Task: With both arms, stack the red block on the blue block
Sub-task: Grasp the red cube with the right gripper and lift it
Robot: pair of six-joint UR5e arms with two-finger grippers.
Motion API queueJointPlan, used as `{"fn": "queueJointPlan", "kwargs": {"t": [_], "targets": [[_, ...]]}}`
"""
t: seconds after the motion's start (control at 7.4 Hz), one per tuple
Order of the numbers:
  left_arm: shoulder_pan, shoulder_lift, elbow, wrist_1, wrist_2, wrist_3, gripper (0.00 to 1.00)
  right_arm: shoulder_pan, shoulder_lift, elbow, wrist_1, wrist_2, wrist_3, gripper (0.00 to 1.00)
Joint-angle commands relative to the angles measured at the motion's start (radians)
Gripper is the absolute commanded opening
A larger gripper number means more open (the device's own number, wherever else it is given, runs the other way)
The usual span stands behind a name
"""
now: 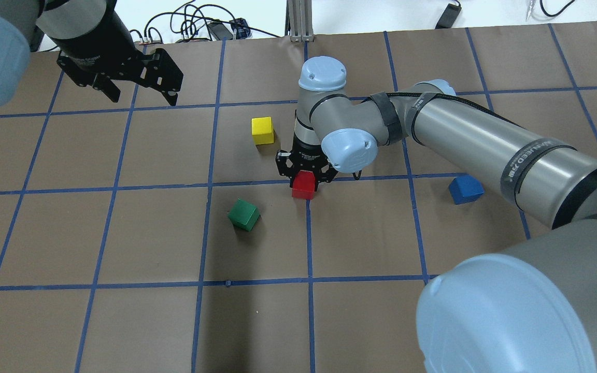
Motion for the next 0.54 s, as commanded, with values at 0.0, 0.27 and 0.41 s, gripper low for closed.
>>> {"fn": "queueJointPlan", "kwargs": {"t": [0.0, 0.27, 0.41], "targets": [[0.0, 0.0, -0.002, 0.0, 0.0, 0.0, 1.0, -0.02, -0.039, -0.01, 0.021, -0.012, -0.002, 0.0], [0.0, 0.003, -0.006, 0.0, 0.0, 0.0, 1.0, -0.114, -0.146, -0.011, 0.104, -0.009, -0.02, 0.0], [0.0, 0.003, -0.008, 0.003, 0.0, 0.0, 1.0, -0.182, -0.208, -0.011, 0.162, -0.01, -0.083, 0.0]]}}
